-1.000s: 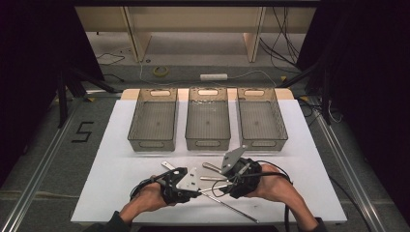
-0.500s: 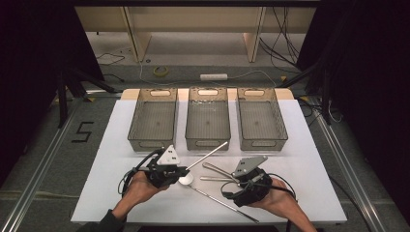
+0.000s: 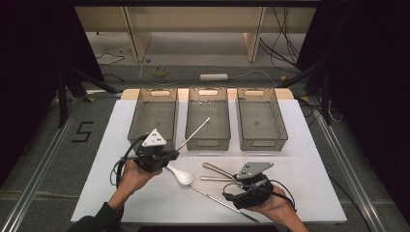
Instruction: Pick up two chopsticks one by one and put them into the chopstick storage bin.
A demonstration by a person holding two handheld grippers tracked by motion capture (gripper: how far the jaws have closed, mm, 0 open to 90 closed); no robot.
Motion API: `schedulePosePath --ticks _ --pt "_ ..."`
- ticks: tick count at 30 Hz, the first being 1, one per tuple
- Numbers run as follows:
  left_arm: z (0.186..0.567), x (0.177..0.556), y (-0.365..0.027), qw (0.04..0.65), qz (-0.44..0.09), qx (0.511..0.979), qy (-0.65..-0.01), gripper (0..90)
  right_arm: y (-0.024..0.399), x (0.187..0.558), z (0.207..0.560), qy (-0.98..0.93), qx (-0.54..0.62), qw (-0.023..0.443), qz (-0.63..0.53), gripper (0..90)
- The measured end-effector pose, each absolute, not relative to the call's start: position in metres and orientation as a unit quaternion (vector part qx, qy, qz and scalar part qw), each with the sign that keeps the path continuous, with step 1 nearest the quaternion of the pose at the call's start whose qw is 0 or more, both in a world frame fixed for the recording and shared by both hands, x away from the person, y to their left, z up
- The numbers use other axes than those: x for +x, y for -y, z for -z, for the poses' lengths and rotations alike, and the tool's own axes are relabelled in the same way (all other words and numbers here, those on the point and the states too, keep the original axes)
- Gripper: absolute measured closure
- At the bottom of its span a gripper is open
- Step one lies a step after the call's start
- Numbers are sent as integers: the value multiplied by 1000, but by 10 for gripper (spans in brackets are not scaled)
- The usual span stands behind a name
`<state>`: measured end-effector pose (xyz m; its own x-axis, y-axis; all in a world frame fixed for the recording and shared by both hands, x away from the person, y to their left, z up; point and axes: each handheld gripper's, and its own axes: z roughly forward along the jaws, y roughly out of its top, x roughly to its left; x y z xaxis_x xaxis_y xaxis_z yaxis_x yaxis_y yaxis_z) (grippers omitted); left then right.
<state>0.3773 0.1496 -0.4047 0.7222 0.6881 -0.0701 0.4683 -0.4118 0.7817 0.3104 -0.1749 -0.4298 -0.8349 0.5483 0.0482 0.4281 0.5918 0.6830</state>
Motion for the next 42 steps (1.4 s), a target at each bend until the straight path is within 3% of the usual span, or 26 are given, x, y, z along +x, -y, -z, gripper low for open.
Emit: schedulePosePath --ticks 13,23,42 --pt "390 414 -177 417 -173 792 -411 853 179 303 432 -879 278 98 -375 289" --pt "377 439 -199 445 -170 751 -458 853 178 300 435 -883 276 92 -369 282" --pt "386 491 -220 397 -203 731 -517 852 176 296 434 -883 265 91 -376 282"
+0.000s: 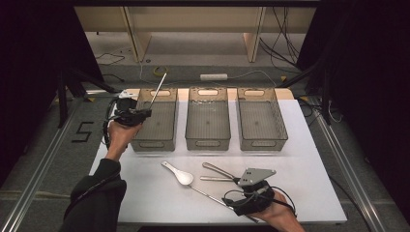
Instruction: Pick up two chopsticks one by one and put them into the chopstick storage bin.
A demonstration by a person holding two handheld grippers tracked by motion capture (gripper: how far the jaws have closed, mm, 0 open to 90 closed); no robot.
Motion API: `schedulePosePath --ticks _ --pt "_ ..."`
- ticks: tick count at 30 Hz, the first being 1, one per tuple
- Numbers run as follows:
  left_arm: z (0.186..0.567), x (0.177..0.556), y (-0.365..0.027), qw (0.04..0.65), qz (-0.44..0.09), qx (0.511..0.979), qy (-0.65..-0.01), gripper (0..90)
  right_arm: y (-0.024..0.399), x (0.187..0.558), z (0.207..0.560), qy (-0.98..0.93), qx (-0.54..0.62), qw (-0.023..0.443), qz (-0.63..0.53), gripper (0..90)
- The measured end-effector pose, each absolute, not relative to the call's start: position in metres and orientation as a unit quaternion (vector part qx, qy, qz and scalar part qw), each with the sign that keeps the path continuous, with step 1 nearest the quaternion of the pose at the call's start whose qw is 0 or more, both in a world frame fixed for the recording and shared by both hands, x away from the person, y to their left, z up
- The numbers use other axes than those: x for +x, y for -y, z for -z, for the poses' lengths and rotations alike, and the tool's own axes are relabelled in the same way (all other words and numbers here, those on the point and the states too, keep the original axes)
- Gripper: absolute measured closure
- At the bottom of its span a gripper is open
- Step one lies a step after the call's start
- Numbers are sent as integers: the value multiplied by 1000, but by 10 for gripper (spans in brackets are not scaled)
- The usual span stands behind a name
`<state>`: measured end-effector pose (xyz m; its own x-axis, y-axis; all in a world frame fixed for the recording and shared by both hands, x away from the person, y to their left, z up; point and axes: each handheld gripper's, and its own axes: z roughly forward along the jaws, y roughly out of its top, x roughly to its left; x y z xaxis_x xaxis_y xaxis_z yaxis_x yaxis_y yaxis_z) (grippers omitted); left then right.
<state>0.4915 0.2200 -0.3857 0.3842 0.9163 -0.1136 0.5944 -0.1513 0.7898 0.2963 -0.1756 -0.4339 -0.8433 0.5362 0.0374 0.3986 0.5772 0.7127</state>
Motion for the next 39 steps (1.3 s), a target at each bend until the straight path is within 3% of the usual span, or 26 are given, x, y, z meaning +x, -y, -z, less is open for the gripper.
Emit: schedulePosePath --ticks 25,34,39 --pt "419 519 -228 334 -210 715 -578 840 173 297 435 -888 257 81 -373 275" --pt "411 504 -229 363 -186 706 -579 517 173 298 435 -891 258 77 -366 274" --pt "404 478 -218 386 -167 731 -537 351 172 301 432 -906 255 74 -329 275"
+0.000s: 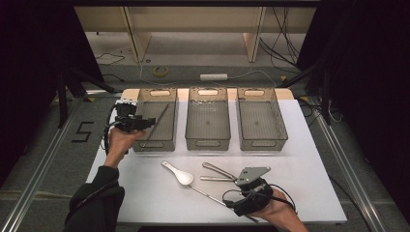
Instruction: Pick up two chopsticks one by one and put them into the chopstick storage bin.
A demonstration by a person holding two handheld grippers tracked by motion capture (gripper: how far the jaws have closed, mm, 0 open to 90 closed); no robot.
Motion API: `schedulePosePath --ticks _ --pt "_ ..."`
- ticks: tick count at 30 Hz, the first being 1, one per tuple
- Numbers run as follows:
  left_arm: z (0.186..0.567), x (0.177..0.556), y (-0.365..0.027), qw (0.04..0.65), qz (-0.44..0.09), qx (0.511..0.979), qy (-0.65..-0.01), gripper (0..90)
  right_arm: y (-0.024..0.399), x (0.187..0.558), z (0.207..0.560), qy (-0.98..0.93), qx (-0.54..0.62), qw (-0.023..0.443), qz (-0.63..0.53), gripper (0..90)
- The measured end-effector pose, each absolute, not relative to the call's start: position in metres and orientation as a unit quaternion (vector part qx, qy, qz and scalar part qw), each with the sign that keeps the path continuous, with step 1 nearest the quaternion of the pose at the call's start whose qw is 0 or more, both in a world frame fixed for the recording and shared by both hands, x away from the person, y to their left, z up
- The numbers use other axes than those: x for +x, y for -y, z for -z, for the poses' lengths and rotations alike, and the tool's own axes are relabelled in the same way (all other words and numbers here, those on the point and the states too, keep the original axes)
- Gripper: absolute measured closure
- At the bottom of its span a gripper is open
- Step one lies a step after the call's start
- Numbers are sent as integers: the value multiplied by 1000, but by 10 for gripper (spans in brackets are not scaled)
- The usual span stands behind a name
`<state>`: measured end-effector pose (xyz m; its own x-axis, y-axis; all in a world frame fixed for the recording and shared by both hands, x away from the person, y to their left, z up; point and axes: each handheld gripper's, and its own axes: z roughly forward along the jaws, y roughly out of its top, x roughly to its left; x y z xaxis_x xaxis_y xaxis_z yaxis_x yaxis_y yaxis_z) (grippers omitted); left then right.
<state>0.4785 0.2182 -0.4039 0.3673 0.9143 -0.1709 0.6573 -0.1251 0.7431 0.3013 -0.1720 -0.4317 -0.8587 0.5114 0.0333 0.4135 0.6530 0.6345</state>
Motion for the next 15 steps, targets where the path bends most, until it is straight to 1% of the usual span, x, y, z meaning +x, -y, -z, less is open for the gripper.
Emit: schedulePosePath --ticks 2,4,5,7,10,15 --pt "403 466 -213 396 -164 739 -520 315 171 304 430 -916 252 72 -304 287" --pt "401 458 -207 391 -162 753 -504 280 169 306 429 -926 250 61 -276 289" --pt "400 453 -205 397 -163 751 -501 263 168 307 430 -934 239 59 -259 297" --pt "397 444 -200 411 -153 754 -489 250 165 308 430 -943 235 55 -231 319" --pt "392 432 -191 418 -154 765 -465 215 160 308 432 -952 227 49 -200 343" --pt "390 409 -178 440 -145 772 -436 182 158 306 435 -960 223 36 -165 386"
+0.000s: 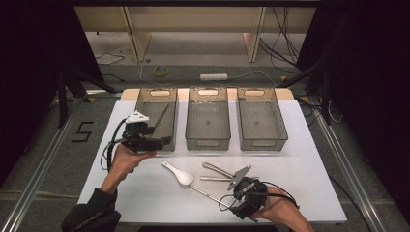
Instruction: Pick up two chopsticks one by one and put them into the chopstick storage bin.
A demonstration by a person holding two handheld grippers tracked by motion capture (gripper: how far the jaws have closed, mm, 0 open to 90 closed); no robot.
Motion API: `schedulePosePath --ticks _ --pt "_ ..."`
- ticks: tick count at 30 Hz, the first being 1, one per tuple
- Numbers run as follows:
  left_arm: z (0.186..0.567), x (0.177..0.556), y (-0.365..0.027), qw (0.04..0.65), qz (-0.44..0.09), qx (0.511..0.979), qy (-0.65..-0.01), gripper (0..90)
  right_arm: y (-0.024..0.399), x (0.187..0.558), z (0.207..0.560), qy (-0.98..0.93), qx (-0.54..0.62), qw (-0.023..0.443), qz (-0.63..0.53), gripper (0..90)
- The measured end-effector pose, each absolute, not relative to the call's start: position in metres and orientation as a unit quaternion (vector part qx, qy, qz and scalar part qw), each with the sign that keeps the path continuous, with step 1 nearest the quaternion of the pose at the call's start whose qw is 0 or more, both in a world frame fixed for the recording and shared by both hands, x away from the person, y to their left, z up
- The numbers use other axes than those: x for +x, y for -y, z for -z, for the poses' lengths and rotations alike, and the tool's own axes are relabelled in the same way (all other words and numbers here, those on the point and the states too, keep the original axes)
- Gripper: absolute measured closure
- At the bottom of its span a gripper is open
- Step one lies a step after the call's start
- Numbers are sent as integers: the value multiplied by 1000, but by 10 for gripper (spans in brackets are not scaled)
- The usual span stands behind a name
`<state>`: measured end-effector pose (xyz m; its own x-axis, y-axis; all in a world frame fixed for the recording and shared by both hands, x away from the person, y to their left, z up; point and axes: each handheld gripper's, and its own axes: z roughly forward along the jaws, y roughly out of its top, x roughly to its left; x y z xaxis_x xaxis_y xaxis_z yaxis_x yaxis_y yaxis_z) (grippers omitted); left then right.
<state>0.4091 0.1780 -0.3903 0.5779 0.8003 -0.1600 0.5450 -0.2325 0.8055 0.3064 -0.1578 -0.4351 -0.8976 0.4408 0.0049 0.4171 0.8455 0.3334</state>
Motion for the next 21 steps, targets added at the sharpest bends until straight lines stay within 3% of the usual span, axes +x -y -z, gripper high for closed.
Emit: schedulePosePath --ticks 21 --pt "416 339 -149 487 -139 783 -361 161 151 303 447 -972 202 20 -115 624"
